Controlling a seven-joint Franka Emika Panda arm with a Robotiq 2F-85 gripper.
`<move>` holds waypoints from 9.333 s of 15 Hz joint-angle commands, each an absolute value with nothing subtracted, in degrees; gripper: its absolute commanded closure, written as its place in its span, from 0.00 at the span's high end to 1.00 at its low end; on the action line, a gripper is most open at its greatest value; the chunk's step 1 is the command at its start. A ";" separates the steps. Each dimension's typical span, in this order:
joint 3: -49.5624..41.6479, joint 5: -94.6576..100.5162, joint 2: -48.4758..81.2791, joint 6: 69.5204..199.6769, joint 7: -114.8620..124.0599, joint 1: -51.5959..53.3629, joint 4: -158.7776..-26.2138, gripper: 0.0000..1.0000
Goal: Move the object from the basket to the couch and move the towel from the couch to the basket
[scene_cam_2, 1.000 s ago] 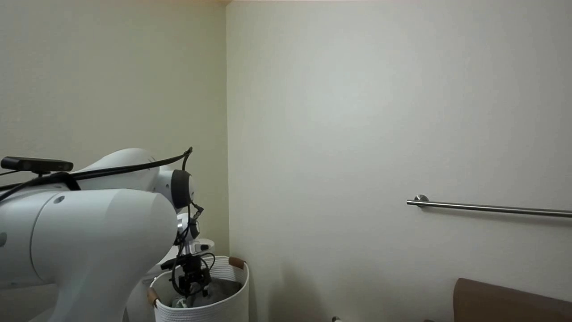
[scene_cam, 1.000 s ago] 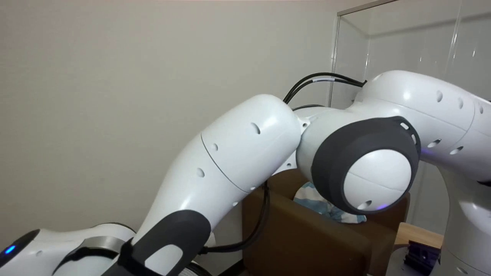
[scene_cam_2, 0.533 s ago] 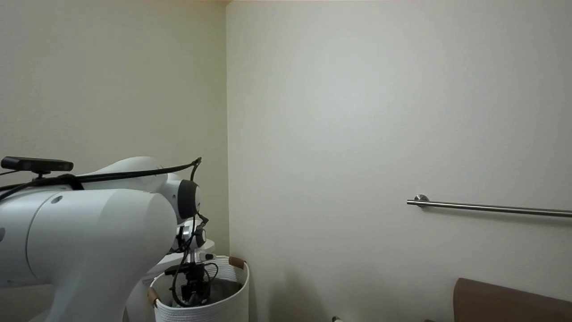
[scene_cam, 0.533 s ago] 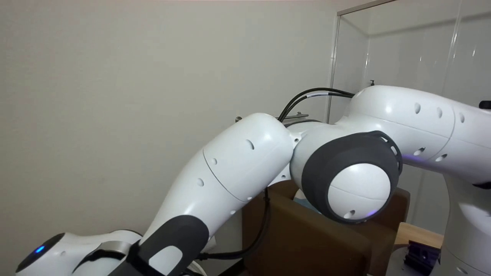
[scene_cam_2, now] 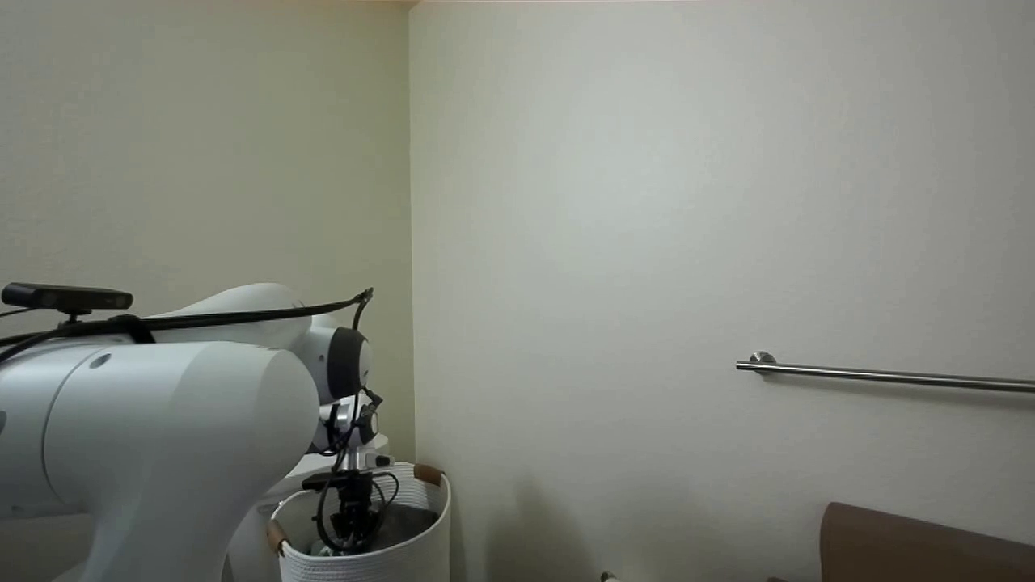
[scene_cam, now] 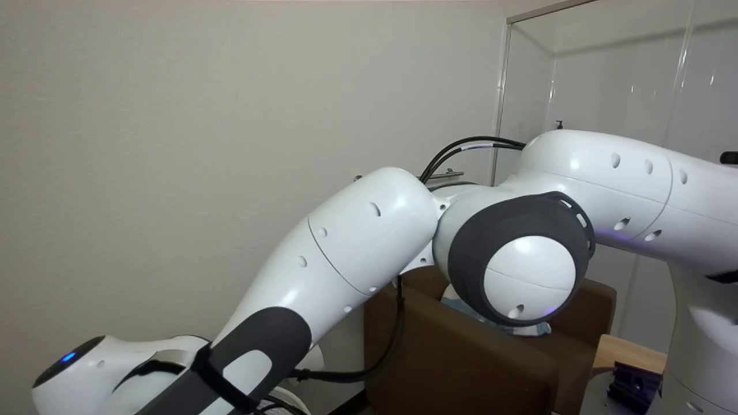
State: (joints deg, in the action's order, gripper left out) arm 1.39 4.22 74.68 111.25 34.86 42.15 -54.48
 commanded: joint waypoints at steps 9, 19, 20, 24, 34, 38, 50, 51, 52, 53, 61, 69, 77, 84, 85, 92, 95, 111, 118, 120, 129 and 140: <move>10.73 0.51 71.27 102.08 12.97 31.85 -47.85 0.09; 12.43 1.22 60.62 88.30 10.31 27.48 -35.37 0.09; 12.18 1.30 59.57 87.33 10.94 27.08 -34.79 0.09; 10.46 1.76 55.81 82.97 15.72 25.59 -32.23 0.08; 1.45 0.49 57.32 59.66 24.55 17.60 -18.00 0.08; 1.64 -1.56 55.21 59.96 26.07 12.57 -22.13 0.08; -0.28 0.69 59.94 58.88 23.63 12.60 -21.21 0.07; -0.64 0.50 60.58 58.30 23.93 11.67 -21.16 0.07; -1.13 0.52 60.62 57.04 23.66 10.59 -21.05 0.07; -1.70 0.45 61.00 56.55 23.92 9.20 -20.97 0.07; -3.90 0.24 61.97 48.63 21.38 -4.14 -20.84 0.07; -5.85 -0.83 63.09 47.53 22.43 -19.18 -20.89 0.07; -12.99 2.46 62.89 61.72 23.70 -34.03 -21.20 0.07; -15.97 3.83 64.77 71.01 31.25 -46.71 -21.64 0.07; -16.01 3.63 65.09 70.77 33.65 -47.68 -21.79 0.07; -14.53 2.98 68.84 67.32 41.17 -48.76 -21.87 0.07; -13.62 2.09 69.59 61.18 44.68 -48.44 -22.47 0.07; -13.32 2.69 71.04 61.22 50.98 -48.04 -20.80 0.07; -13.17 2.67 70.94 73.19 52.04 -48.40 -21.73 0.07; -12.99 2.71 70.90 72.77 50.66 -48.31 -22.36 0.11; -12.99 2.71 70.97 72.90 50.66 -48.31 -22.36 0.11; -12.21 2.15 71.23 71.90 50.19 -48.51 -22.13 0.88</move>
State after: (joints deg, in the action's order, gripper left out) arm -12.88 2.37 71.94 72.39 50.59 -48.38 -21.27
